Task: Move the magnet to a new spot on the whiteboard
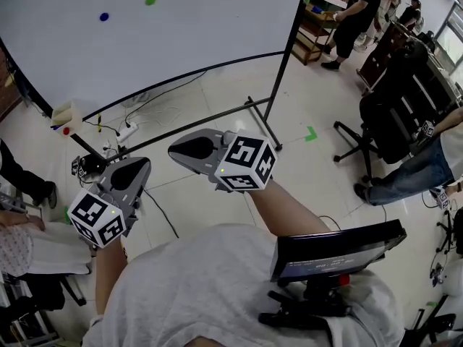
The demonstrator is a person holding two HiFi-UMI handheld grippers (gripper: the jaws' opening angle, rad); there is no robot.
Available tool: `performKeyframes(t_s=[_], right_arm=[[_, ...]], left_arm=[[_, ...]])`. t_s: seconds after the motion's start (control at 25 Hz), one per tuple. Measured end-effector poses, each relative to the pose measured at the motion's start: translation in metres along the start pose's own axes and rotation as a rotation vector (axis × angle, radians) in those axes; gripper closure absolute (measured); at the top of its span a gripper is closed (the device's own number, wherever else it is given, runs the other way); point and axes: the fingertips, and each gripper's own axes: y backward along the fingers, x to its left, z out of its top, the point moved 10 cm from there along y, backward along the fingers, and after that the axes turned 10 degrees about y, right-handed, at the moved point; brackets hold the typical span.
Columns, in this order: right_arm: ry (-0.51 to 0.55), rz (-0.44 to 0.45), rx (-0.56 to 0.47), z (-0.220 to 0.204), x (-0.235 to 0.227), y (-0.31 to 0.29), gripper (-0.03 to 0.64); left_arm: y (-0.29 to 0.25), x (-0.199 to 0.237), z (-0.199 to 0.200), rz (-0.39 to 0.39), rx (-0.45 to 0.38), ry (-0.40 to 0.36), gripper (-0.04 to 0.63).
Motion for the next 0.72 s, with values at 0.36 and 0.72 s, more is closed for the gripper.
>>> performKeyframes(t_s=[0.36, 0.72], right_arm=[[-0.007, -0.002, 0.009, -0.002, 0.005, -0.003, 0.614], [-0.002, 0.004, 0.017, -0.006, 0.006, -0.011, 0.614]], left_arm=[[0.002, -0.001, -0.003, -0.011, 0.005, 0.012, 0.614], [0.002, 0.007, -0.013, -0.024, -0.003, 0.009, 0.614]])
